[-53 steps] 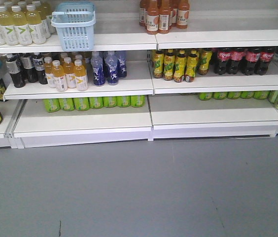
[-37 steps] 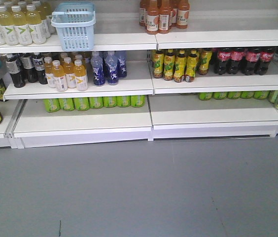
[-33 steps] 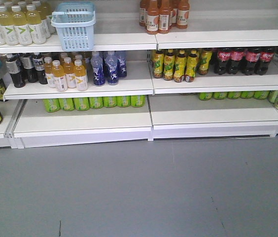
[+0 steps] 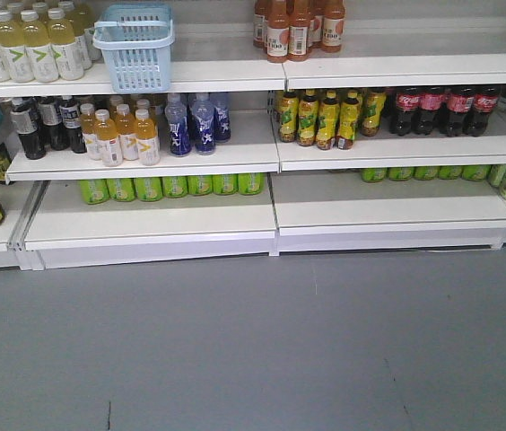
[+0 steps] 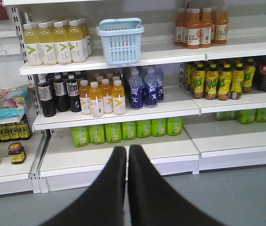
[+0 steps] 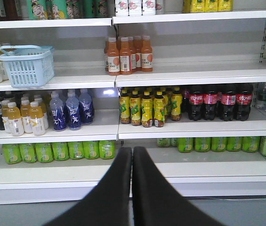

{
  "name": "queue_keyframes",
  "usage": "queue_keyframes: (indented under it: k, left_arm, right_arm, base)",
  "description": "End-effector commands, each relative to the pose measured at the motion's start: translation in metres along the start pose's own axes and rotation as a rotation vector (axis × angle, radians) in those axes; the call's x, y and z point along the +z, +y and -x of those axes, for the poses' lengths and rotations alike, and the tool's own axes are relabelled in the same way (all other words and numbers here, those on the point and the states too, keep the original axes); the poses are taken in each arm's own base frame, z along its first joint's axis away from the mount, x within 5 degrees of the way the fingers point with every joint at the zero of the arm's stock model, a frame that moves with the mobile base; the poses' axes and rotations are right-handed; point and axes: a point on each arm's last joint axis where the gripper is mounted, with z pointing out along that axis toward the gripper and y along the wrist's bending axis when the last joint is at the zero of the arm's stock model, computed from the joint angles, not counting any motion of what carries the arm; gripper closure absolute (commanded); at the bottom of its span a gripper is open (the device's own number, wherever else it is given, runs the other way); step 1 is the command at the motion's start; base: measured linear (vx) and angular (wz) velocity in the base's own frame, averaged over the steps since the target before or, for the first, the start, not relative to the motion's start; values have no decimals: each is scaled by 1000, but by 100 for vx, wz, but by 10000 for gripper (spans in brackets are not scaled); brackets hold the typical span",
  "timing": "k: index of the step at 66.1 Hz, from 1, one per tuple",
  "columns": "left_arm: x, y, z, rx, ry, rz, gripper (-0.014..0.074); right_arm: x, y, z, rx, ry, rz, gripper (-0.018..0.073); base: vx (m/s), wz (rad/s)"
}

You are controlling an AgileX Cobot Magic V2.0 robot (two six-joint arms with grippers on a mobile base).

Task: Place coke in basket with both arms
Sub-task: 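Drive the base toward the shelf holding the light-blue basket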

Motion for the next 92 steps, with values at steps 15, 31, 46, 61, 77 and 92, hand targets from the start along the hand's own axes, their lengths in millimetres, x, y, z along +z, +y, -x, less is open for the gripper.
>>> queue_keyframes:
  k: [15,31,46,61,77,92]
  left_arm:
    - [-2,-1,8,-15,-92,-8,603]
    - [-2,-1,8,-15,-92,-8,603]
    - [-2,-1,8,-15,-92,-8,603]
    - [-2,-1,8,-15,-92,-8,603]
    - [-2,-1,8,-15,-92,-8,603]
    - [-2,-1,8,-15,-92,-8,603]
  right_arm:
    - [-1,0,4,-14,-85,-1,569]
    - [-1,0,4,-14,-85,-1,569]
    - [-1,0,4,-14,-85,-1,569]
    - [-1,0,4,-14,-85,-1,569]
    - [-1,0,4,-14,-85,-1,569]
    - [-1,0,4,-14,-85,-1,569]
  base:
    - [2,-2]
    - [6,-2]
    - [6,5]
    - [9,6]
    - [12,-1]
    - [12,4]
